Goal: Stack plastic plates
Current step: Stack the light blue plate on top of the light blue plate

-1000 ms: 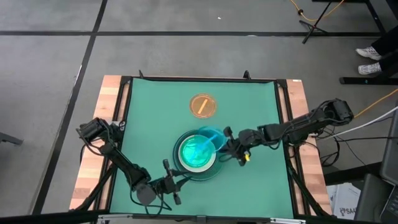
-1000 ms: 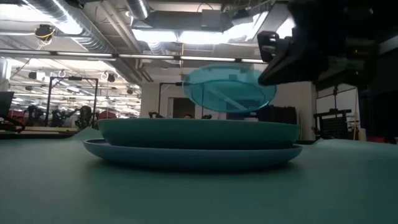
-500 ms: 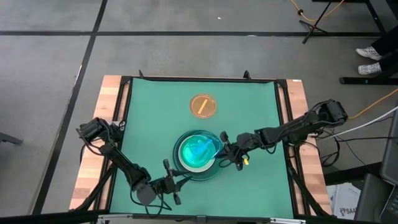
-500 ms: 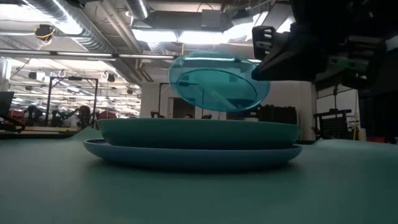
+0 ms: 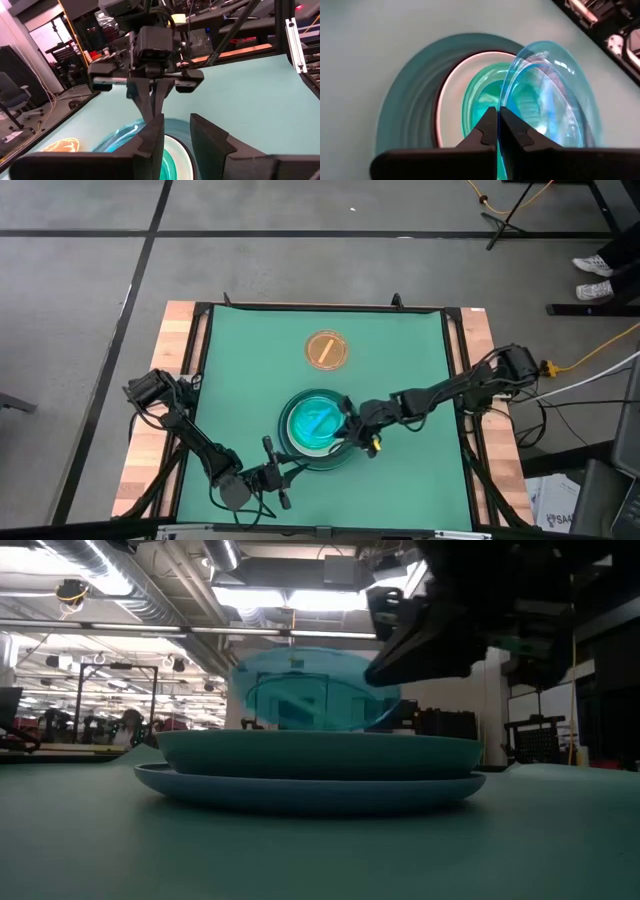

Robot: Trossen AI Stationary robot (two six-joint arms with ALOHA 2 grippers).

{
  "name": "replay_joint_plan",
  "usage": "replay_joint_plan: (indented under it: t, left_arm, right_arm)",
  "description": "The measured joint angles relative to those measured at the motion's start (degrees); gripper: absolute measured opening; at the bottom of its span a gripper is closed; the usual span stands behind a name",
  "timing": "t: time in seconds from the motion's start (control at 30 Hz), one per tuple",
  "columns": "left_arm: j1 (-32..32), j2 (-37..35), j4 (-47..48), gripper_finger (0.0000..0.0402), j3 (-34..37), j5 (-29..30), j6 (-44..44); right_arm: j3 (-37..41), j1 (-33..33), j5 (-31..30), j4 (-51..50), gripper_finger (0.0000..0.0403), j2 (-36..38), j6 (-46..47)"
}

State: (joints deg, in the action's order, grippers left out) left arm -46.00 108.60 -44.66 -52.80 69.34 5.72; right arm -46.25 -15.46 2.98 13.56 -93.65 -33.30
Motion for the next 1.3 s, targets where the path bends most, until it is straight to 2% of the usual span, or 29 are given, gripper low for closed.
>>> replay_joint_plan:
  t: [0.17, 0.4, 0.6, 1.0, 1.1, 1.3]
  left_arm:
    - [0.0, 0.0, 0.0, 0.0087, 0.0, 0.0, 0.1]
    - [0.0, 0.0, 0.0, 0.0087, 0.0, -0.2, 0.4]
    - [0.0, 0.0, 0.1, 0.0087, 0.0, -0.5, 0.4]
    - [0.0, 0.0, 0.0, 0.0087, 0.0, -2.0, 0.4]
    - [0.0, 0.0, 0.1, 0.0087, 0.0, -2.7, 0.4]
    - [0.0, 0.0, 0.0, 0.0087, 0.0, -2.8, 0.0]
  right_arm:
    - [-3.8, 0.0, 0.6, -3.4, 0.0003, -3.3, 0.3]
    - [-4.5, 0.0, 2.2, -3.9, 0.0003, -6.3, 2.0]
    - [-4.5, 0.0, 2.7, -3.8, 0.0003, -6.7, 2.4]
    - [-4.5, 0.2, 0.6, -3.1, 0.0006, -6.7, 10.5]
    - [-4.5, 0.2, 0.5, -3.1, 0.0028, -6.7, 12.0]
    - [-4.5, 0.2, -0.1, -3.0, 0.0100, -6.7, 13.7]
